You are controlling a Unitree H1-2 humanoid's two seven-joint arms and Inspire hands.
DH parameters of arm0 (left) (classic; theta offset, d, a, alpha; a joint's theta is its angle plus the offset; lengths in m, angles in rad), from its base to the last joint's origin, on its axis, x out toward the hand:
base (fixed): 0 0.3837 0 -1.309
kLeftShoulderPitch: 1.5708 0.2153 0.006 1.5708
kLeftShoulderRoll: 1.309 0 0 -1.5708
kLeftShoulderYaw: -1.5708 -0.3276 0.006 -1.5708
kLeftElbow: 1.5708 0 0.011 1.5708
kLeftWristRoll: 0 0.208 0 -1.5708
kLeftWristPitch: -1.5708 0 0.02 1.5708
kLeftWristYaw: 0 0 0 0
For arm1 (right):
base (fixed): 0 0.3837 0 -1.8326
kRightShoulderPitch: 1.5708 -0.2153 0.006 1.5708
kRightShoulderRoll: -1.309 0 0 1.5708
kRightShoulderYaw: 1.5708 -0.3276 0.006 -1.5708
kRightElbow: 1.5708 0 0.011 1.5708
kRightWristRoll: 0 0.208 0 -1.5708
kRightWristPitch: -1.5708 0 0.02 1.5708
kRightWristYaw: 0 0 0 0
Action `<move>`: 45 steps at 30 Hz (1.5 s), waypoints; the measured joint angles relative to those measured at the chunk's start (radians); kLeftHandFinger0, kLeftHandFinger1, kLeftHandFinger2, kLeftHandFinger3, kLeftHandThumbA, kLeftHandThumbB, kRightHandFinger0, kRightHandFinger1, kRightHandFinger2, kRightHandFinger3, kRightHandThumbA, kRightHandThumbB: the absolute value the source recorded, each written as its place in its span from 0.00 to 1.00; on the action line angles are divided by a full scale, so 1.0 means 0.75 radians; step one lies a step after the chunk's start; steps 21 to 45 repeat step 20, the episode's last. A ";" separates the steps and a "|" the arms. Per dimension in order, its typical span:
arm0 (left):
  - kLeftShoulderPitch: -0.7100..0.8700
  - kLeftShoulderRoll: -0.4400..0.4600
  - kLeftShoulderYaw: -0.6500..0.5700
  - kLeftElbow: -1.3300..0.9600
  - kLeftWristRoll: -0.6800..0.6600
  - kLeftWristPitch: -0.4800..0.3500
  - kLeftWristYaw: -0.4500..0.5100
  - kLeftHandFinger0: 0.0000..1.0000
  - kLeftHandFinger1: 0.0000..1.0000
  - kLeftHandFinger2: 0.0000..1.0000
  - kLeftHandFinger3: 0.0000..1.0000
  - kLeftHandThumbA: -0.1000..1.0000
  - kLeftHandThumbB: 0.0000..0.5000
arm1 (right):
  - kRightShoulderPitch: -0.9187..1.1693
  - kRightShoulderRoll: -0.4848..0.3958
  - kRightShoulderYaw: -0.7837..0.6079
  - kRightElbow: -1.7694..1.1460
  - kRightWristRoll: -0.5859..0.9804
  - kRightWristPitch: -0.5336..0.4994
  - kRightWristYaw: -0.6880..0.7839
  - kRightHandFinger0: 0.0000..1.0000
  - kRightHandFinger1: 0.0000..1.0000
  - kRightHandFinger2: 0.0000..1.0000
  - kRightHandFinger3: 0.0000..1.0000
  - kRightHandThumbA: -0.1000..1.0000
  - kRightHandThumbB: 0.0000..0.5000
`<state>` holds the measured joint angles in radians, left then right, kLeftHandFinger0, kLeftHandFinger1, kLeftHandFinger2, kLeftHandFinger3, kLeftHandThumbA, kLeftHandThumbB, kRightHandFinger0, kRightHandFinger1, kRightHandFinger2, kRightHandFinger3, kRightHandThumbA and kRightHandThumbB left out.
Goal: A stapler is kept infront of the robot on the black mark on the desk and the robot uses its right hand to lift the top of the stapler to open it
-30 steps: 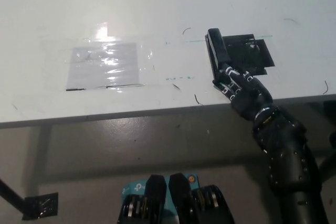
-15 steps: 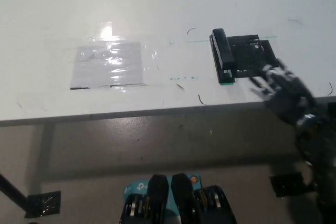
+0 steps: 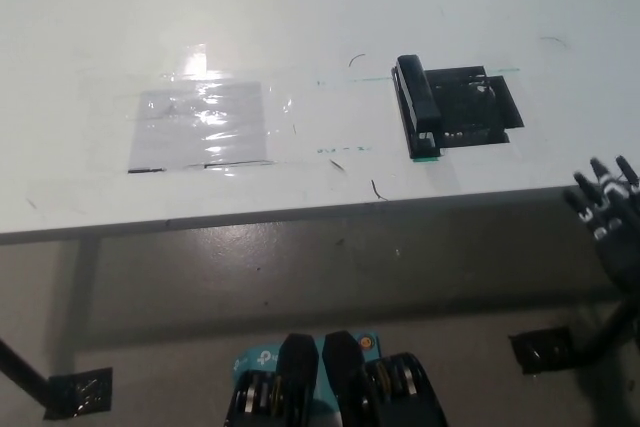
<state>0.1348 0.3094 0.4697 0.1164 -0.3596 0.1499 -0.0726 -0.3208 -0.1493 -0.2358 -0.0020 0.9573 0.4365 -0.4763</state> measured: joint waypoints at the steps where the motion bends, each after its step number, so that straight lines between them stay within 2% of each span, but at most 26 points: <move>1: 0.000 0.000 -0.001 0.003 0.000 0.000 0.000 0.55 0.60 0.76 0.94 0.44 0.31 | 0.013 -0.001 0.009 0.024 -0.034 -0.013 0.008 0.45 0.49 0.59 0.84 0.60 0.00; 2: 0.000 0.000 -0.001 0.004 0.000 0.001 0.000 0.54 0.59 0.76 0.95 0.43 0.32 | 0.023 -0.001 0.017 0.044 -0.061 -0.023 0.012 0.41 0.44 0.55 0.81 0.59 0.01; 3: 0.000 0.000 -0.001 0.005 0.000 0.001 0.000 0.58 0.62 0.81 0.98 0.44 0.27 | 0.029 -0.001 0.025 0.059 -0.081 -0.036 0.015 0.31 0.37 0.49 0.76 0.61 0.04; 4: 0.000 0.000 -0.001 0.008 0.000 0.001 0.000 0.58 0.62 0.82 1.00 0.45 0.25 | 0.039 -0.001 0.039 0.090 -0.116 -0.055 0.019 0.28 0.35 0.47 0.73 0.63 0.08; 5: 0.000 0.000 -0.001 0.012 0.000 0.001 0.000 0.56 0.60 0.80 0.98 0.43 0.25 | 0.045 -0.001 0.051 0.117 -0.143 -0.070 0.020 0.23 0.30 0.42 0.69 0.64 0.13; 7: 0.000 0.000 -0.003 0.019 0.000 0.001 0.000 0.56 0.60 0.77 0.95 0.43 0.27 | 0.057 0.000 0.081 0.179 -0.201 -0.105 0.020 0.22 0.29 0.41 0.68 0.66 0.13; 8: 0.000 0.000 -0.004 0.020 0.000 0.001 0.000 0.59 0.62 0.78 0.97 0.44 0.24 | 0.061 0.000 0.093 0.211 -0.230 -0.123 0.020 0.22 0.28 0.38 0.66 0.67 0.15; 10: 0.000 0.000 -0.005 0.023 0.000 0.001 0.000 0.57 0.60 0.75 0.93 0.43 0.32 | 0.067 0.000 0.116 0.263 -0.283 -0.158 0.020 0.23 0.27 0.37 0.63 0.68 0.16; 12: -0.001 0.000 -0.006 0.025 0.000 0.001 0.000 0.58 0.61 0.78 0.97 0.45 0.29 | 0.068 0.000 0.136 0.303 -0.328 -0.188 0.020 0.21 0.24 0.33 0.61 0.65 0.15; 14: -0.001 0.000 -0.008 0.027 0.000 0.000 0.000 0.57 0.61 0.78 0.97 0.46 0.28 | 0.068 0.001 0.161 0.352 -0.393 -0.232 0.020 0.18 0.21 0.29 0.59 0.64 0.12; 17: -0.001 0.000 -0.012 0.028 0.000 0.000 0.000 0.58 0.61 0.78 0.99 0.44 0.27 | 0.068 0.000 0.195 0.405 -0.476 -0.290 0.020 0.17 0.20 0.28 0.58 0.63 0.16; 18: -0.001 0.000 -0.014 0.028 0.000 0.000 0.000 0.57 0.60 0.77 0.98 0.45 0.31 | 0.068 0.000 0.206 0.421 -0.501 -0.308 0.020 0.15 0.19 0.28 0.58 0.62 0.17; 20: -0.001 0.000 -0.015 0.028 0.000 0.001 0.000 0.58 0.63 0.79 0.99 0.44 0.26 | 0.068 0.000 0.226 0.447 -0.555 -0.347 0.022 0.11 0.16 0.27 0.58 0.60 0.14; 45: -0.001 0.000 -0.015 0.028 0.000 0.001 0.000 0.58 0.63 0.79 0.99 0.44 0.26 | 0.068 0.000 0.226 0.447 -0.555 -0.347 0.022 0.11 0.16 0.27 0.58 0.60 0.14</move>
